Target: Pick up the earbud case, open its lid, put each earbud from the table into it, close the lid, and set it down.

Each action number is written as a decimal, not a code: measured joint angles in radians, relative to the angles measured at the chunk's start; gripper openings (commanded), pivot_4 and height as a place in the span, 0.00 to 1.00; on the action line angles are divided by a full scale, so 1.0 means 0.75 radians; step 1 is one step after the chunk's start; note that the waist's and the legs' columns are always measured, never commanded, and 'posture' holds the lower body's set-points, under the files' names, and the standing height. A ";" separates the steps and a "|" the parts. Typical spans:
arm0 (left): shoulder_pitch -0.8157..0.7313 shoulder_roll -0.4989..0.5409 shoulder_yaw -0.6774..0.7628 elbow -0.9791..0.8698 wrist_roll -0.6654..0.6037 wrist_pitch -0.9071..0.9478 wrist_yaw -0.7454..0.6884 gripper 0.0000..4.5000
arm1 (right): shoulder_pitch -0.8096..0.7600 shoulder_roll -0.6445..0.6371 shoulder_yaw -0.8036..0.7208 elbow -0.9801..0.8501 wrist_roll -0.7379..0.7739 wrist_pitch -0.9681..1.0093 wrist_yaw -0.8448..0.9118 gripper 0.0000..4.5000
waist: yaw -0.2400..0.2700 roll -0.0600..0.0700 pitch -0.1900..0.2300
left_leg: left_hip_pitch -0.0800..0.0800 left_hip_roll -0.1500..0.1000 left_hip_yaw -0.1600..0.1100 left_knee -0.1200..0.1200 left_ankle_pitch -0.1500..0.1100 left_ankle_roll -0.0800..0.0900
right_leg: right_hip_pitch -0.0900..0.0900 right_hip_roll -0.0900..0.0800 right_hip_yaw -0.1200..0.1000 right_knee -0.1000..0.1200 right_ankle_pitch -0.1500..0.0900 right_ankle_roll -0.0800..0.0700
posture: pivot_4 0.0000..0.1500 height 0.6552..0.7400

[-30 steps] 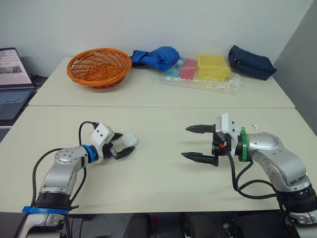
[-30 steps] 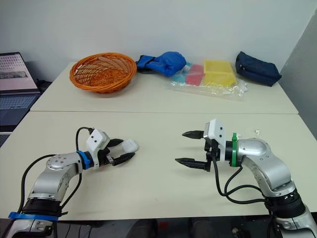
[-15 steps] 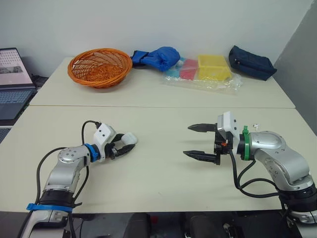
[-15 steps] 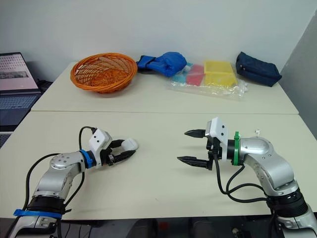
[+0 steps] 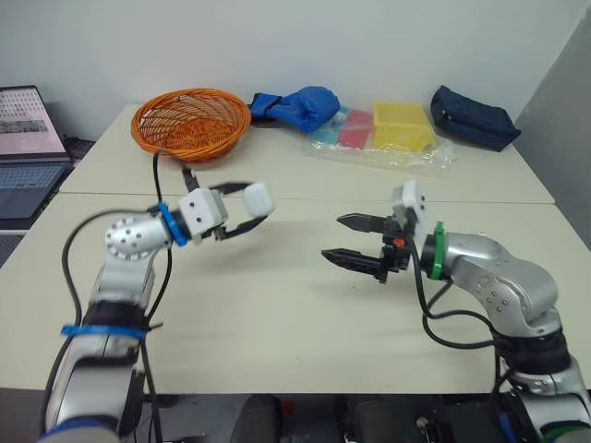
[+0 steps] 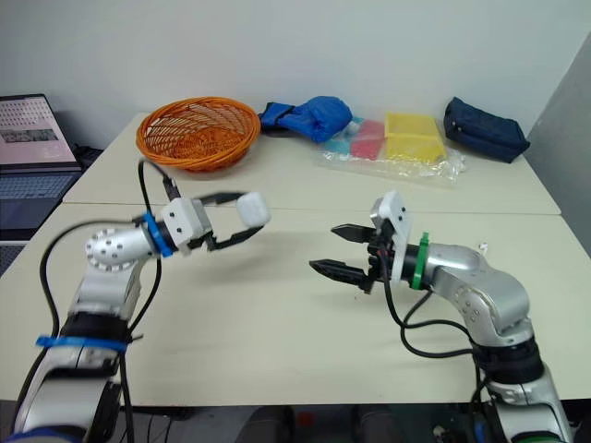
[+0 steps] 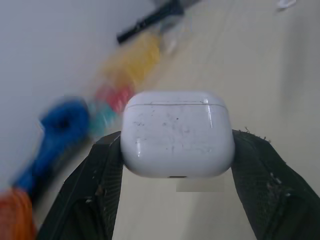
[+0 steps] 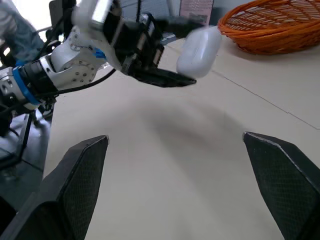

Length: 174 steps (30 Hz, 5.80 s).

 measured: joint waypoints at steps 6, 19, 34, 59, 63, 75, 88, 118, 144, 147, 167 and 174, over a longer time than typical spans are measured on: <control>-0.171 -0.081 -0.111 0.282 0.067 -0.574 -0.017 0.61 | -0.146 0.108 -0.063 0.144 0.084 0.159 -0.114 1.00 | -0.009 0.000 0.000 | -0.005 -0.001 0.000 0.000 -0.001 0.001 | -0.003 0.002 -0.001 -0.001 0.001 0.002 | 1.00 1.00; -0.286 -0.101 -0.224 0.489 0.096 -0.856 0.057 0.61 | -0.227 0.253 -0.077 0.176 0.181 0.265 -0.225 1.00 | -0.011 0.000 0.000 | -0.007 0.001 -0.003 0.002 -0.001 0.001 | -0.005 0.008 -0.002 0.001 -0.002 0.008 | 1.00 1.00; -0.322 -0.095 -0.283 0.517 0.098 -0.903 0.116 0.61 | -0.242 0.237 -0.089 0.205 0.174 0.291 -0.254 0.56 | -0.011 0.000 0.000 | -0.007 0.001 -0.003 0.002 -0.001 0.001 | -0.005 0.008 -0.002 0.000 -0.002 0.008 | 1.00 1.00; -0.325 0.059 -0.367 0.277 -0.261 -0.276 -0.319 1.00 | -0.217 0.163 -0.008 0.211 -0.014 0.106 -0.253 0.20 | -0.014 0.000 0.000 | -0.007 0.001 -0.003 0.002 -0.001 0.001 | -0.005 0.009 -0.003 0.000 -0.003 0.008 | 1.00 1.00; -0.453 0.190 -0.385 0.106 -0.305 0.371 -0.545 1.00 | -0.167 0.070 0.167 0.220 -0.252 -0.076 -0.234 0.20 | -0.015 0.001 0.001 | -0.009 0.001 -0.003 0.002 -0.001 0.001 | -0.007 0.010 -0.002 0.000 -0.003 0.008 | 1.00 1.00; -0.763 0.186 -0.715 0.035 -0.097 1.021 -0.713 1.00 | -0.222 0.177 0.384 0.329 -0.553 -0.293 -0.205 0.20 | -0.016 0.002 0.001 | -0.009 0.003 -0.005 0.001 -0.001 0.001 | -0.010 0.014 -0.002 0.002 -0.005 0.005 | 1.00 1.00; -0.804 -0.013 -0.697 0.345 0.084 0.831 -0.733 0.67 | -0.223 0.200 0.384 0.274 -0.615 -0.272 -0.189 0.20 | -0.012 0.002 0.001 | -0.019 0.003 -0.005 0.002 -0.001 0.001 | -0.021 0.014 -0.002 0.003 -0.005 0.003 | 1.00 1.00; -0.809 -0.006 -0.700 0.317 0.090 0.817 -0.738 0.17 | -0.204 0.209 0.378 0.234 -0.679 -0.240 -0.165 0.20 | -0.013 0.002 0.001 | -0.019 0.003 -0.005 0.003 0.000 0.001 | -0.022 0.014 -0.001 0.005 -0.005 0.002 | 1.00 1.00; -0.177 -0.192 0.054 0.022 -0.337 1.316 -0.310 0.17 | -0.109 -0.076 -0.055 -0.110 -0.209 -0.066 0.145 1.00 | -0.015 0.003 0.000 | -0.014 0.003 -0.006 0.005 0.000 0.001 | -0.019 0.012 0.000 0.013 -0.002 -0.003 | 1.00 1.00; 0.012 -0.281 0.087 -0.153 -0.404 1.314 -0.223 0.17 | -0.106 -0.080 -0.049 -0.102 -0.204 -0.102 0.145 1.00 | -0.012 0.002 0.001 | -0.015 0.002 -0.007 0.009 0.000 0.001 | -0.019 0.010 0.000 0.017 -0.001 -0.003 | 1.00 1.00; 0.374 -0.439 0.085 -0.477 -0.458 0.948 -0.122 0.17 | -0.273 -0.181 0.172 0.221 -0.401 -0.422 0.372 1.00 | -0.012 0.002 0.001 | 0.002 0.002 -0.003 0.021 0.000 0.001 | 0.000 0.012 0.002 0.021 -0.001 0.004 | 1.00 1.00; 0.373 -0.437 0.072 -0.479 -0.464 0.946 -0.135 0.17 | -0.288 -0.158 0.173 0.264 -0.420 -0.415 0.344 1.00 | -0.012 0.002 0.001 | 0.002 0.002 -0.003 0.021 0.000 0.002 | 0.000 0.012 0.002 0.019 -0.001 0.004 | 1.00 1.00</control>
